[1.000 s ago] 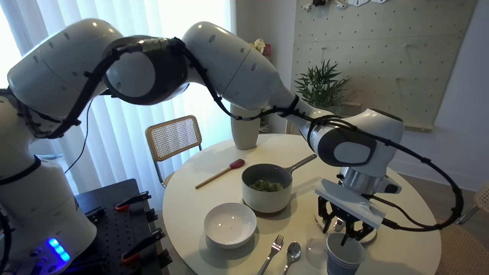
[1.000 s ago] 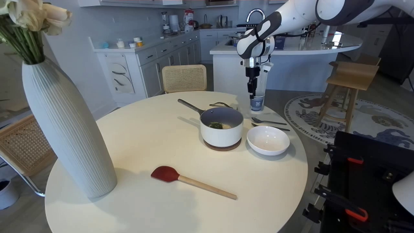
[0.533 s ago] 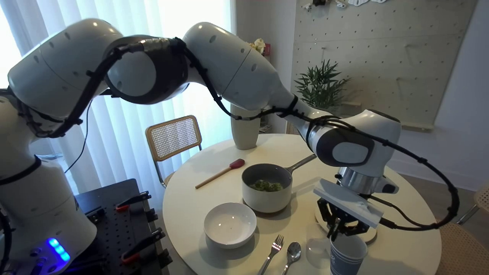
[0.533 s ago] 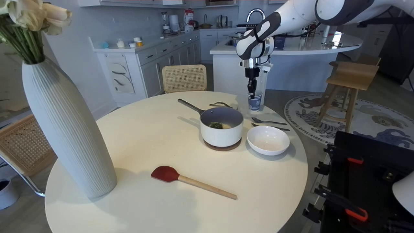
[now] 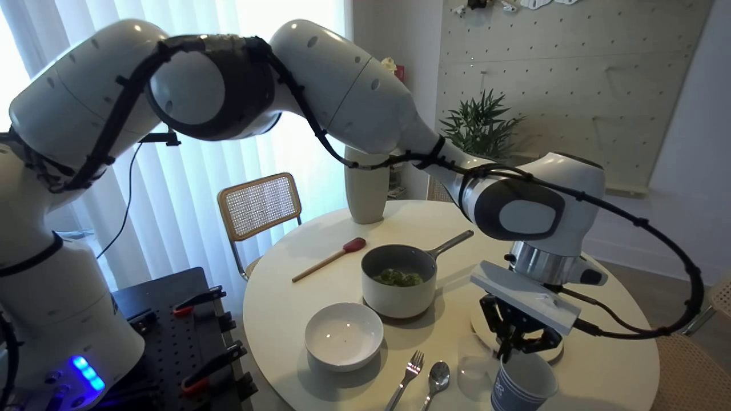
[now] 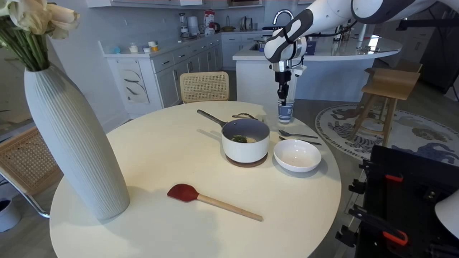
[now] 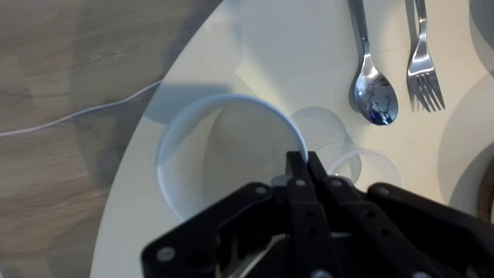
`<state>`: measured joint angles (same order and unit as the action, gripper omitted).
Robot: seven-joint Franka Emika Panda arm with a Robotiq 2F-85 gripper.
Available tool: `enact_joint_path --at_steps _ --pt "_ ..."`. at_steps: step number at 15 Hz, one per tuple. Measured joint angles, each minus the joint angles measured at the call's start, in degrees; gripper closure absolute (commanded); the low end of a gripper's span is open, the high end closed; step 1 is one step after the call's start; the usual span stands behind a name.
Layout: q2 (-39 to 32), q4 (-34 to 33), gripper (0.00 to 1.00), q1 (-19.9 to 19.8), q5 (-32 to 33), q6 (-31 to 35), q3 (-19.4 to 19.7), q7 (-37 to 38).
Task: Place the spoon next to the fork then move the cup to the left
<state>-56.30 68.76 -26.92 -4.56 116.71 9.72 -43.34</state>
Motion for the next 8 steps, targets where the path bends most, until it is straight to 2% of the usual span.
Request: enact_joint_path --at_steps 3,8 --pt "3.54 4.07 0.99 2.16 0.16 1.14 1.97 2.26" --pt "12.02 15.26 0.99 7.48 2.43 4.6 4.75 5.68"
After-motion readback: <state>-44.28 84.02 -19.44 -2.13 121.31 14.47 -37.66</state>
